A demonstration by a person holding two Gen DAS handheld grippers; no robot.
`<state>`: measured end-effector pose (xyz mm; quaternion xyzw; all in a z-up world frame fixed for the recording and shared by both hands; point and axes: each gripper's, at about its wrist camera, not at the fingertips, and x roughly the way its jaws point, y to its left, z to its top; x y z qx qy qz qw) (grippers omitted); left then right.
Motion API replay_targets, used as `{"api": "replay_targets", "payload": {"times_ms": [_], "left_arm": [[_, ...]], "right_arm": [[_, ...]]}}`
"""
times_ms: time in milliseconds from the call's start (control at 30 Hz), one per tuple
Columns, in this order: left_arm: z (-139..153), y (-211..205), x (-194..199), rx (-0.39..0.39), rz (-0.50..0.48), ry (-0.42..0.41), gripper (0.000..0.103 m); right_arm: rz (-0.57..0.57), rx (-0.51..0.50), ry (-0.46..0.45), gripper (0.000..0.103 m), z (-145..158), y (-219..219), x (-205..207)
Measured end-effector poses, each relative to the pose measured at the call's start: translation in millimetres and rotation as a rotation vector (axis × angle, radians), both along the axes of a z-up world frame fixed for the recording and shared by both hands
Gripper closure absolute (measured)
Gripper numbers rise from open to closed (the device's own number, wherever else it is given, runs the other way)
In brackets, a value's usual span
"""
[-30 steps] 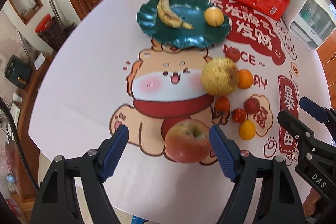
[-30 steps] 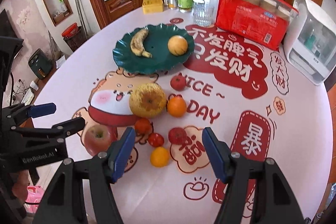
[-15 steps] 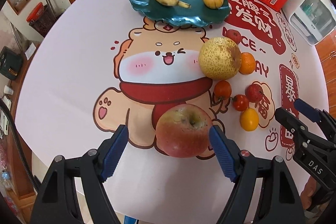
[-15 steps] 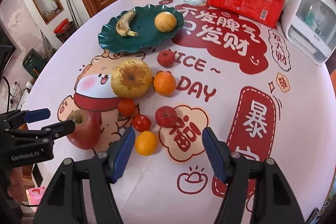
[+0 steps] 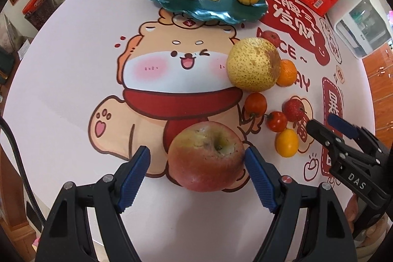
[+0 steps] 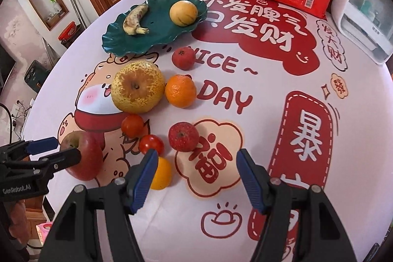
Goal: Organize fruits
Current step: 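Grasp the red apple with the left tool while the right tool grasps a red tomato, then carry the apple to the green plate with the left tool while the right tool carries the tomato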
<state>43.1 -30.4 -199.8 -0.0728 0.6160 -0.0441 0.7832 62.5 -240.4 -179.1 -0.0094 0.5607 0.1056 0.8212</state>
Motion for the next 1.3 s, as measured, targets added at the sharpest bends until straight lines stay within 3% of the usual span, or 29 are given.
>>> {"api": "replay_targets", "payload": {"times_ms": [300,733,900,1300], "left_arm": [[-13.3,-15.2,1.7,0.020,-0.053,0.018,0.031],[-26.2,-13.3,4.2,0.011,-0.039,0.007,0.033],[-27.7,-10.7,1.9,-0.004,-0.026,-0.014,0.033],[-24.2,-12.3,-0.3,0.022,-0.032,0.001,0.034]], "right_arm": [[0.033,-0.010,0.015,0.044,-16.9,3.7,13.3],[0.099,-0.019,0.014,0.052,-30.1,18.5,18.2],[0.122,-0.017,0.030,0.069,-35.6,22.7,19.7],[0.121,0.020,0.006,0.070,-27.9,19.1,15.2]]}}
